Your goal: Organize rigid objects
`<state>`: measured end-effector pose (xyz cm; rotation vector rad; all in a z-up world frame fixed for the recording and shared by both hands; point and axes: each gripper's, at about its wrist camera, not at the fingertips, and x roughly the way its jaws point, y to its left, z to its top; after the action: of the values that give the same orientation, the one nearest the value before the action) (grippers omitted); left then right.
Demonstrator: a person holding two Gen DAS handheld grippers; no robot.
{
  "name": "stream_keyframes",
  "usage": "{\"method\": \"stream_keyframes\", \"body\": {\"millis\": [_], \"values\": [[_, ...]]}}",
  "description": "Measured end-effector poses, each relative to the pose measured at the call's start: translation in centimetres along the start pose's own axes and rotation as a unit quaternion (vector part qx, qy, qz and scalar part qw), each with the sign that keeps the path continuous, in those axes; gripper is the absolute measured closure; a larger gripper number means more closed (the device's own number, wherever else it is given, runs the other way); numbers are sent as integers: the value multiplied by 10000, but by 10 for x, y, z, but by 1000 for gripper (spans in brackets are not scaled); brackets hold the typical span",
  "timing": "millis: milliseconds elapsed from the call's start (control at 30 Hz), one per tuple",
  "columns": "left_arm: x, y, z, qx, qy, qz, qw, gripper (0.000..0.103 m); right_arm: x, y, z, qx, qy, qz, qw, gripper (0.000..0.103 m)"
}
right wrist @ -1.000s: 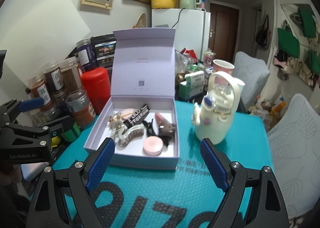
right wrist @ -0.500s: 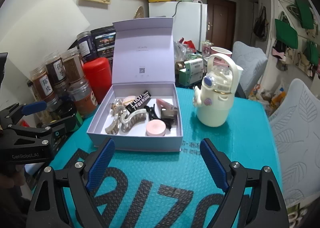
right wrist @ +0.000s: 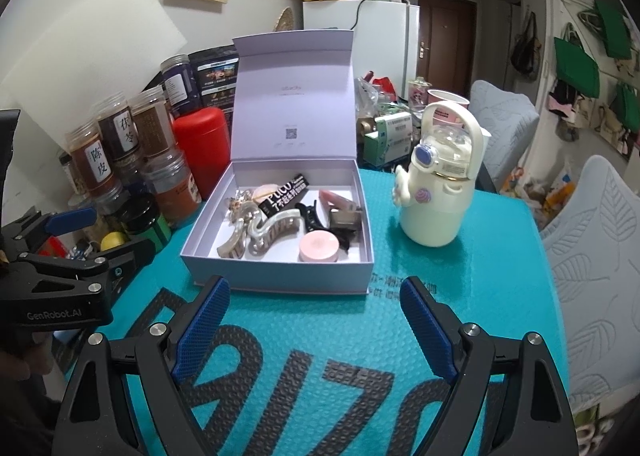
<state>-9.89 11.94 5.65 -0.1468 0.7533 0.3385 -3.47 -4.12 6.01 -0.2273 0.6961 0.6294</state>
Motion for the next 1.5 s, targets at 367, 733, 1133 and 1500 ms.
{"method": "stream_keyframes", "body": {"millis": [367,733,1133,1500], "values": [[3,-1,-1,19,93,-42,9999,0,3,1,-1,-17,37,-13,10000,15],[8,-1,-1,-7,166,-60,9998,0,7,2,-3,-20,103,-25,9999,15],[15,-6,-2,59,274,-24,9996,0,13,-1,-4,1,177,-65,9998,15],[19,-11,-2,160,366,32,9992,0,13,-6,-5,28,207,-121,9997,15]]}}
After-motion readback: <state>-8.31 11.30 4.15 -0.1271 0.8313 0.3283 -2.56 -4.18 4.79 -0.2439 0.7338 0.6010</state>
